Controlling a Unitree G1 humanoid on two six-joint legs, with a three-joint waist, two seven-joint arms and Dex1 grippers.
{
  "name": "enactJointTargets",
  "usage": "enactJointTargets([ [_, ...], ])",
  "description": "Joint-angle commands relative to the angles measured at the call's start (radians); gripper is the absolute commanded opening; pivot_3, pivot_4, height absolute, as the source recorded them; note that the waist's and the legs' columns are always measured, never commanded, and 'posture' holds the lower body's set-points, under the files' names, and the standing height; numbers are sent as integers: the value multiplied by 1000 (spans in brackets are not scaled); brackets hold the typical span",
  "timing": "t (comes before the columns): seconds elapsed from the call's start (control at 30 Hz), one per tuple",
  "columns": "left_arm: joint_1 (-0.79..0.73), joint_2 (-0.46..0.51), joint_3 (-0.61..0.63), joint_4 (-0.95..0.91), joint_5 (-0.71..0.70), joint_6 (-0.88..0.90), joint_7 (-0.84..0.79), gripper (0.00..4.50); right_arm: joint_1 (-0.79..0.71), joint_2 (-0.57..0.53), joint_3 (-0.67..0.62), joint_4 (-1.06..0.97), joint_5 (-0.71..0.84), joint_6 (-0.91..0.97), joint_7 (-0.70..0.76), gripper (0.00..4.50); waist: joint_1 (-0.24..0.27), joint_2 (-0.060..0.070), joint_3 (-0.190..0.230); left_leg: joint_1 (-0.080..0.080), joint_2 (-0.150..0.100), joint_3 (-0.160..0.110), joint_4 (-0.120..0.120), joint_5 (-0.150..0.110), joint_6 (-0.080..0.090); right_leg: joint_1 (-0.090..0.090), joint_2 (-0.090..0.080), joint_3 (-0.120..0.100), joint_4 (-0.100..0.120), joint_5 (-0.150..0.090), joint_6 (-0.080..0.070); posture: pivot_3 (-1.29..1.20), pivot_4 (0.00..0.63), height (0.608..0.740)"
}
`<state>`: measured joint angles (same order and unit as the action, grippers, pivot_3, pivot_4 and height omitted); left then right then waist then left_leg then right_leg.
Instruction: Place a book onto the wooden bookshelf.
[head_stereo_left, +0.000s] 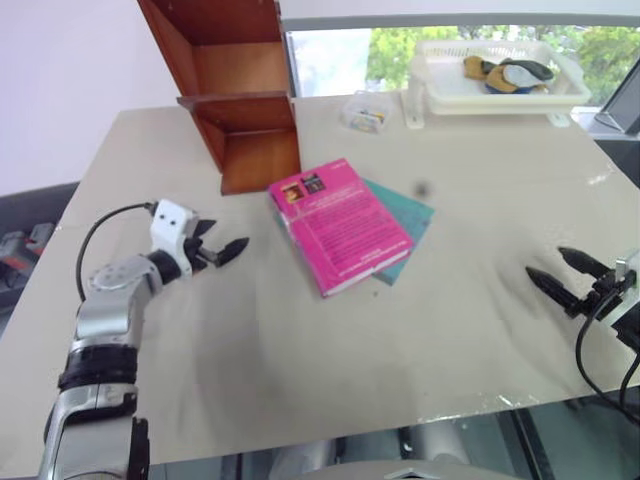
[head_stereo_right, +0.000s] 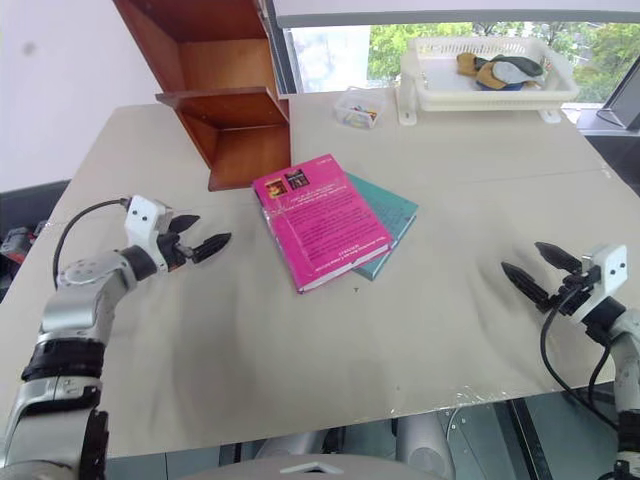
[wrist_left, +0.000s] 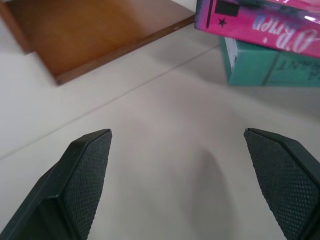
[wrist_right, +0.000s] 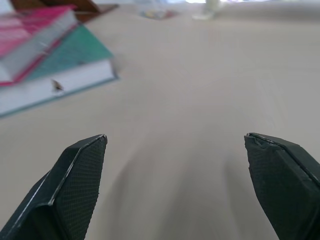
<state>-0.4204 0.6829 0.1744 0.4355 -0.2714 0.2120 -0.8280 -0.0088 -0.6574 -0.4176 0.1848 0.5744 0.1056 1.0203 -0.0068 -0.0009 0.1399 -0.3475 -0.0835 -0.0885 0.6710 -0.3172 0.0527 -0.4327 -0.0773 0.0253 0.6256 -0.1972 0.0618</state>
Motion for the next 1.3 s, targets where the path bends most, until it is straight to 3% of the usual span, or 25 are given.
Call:
enactJointTargets([
  [0.03, -102, 3, -11, 128, 23, -72, -35, 4455, 51, -47, -40, -173, 90, 92, 39, 4500, 1, 0, 0, -1, 0, -1, 0, 0, 0, 0, 0, -1, 0, 0, 0, 0, 150, 740],
  [0.17, -226, -15, -12, 308, 15, -115, -96, 4455, 127, -117, -80, -317, 152, 192, 65, 4500, 2, -2, 1, -1, 0, -1, 1, 0, 0, 0, 0, -1, 0, 0, 0, 0, 150, 740],
  [0.37, -417, -75, 27, 600, -38, -121, -273, 4455, 206, -208, -186, -580, 412, 441, 48, 4500, 2, -5, 3, -2, 0, -2, 2, 0, 0, 0, 0, -3, 0, 0, 0, 0, 150, 740],
  [0.57, -529, -112, -5, 766, 22, -106, -369, 4455, 186, -217, -226, -655, 473, 490, -4, 4500, 2, -12, 6, -3, -1, -3, 3, 0, 0, 0, 0, -4, 0, 0, 0, 0, 150, 740],
  [0.83, -566, -177, -25, 841, 85, -125, -400, 4455, 250, -221, -262, -669, 438, 495, 10, 4500, 20, -13, 6, -15, -1, -7, 14, 0, 1, -6, 3, -9, 2, 0, 1, 0, 150, 740],
  [1.1, -562, -231, -18, 837, 100, -139, -441, 4455, 279, -225, -294, -667, 425, 495, 26, 4500, 24, -13, 6, -15, -2, -9, 14, 0, 1, -5, 3, -9, 2, 1, 1, 0, 150, 740],
  [1.3, -561, -201, -15, 829, 109, -150, -457, 4455, 282, -227, -302, -657, 410, 495, 40, 4500, 23, -13, 6, -15, -2, -9, 14, 0, 1, -5, 3, -9, 2, 1, 1, 0, 150, 740],
])
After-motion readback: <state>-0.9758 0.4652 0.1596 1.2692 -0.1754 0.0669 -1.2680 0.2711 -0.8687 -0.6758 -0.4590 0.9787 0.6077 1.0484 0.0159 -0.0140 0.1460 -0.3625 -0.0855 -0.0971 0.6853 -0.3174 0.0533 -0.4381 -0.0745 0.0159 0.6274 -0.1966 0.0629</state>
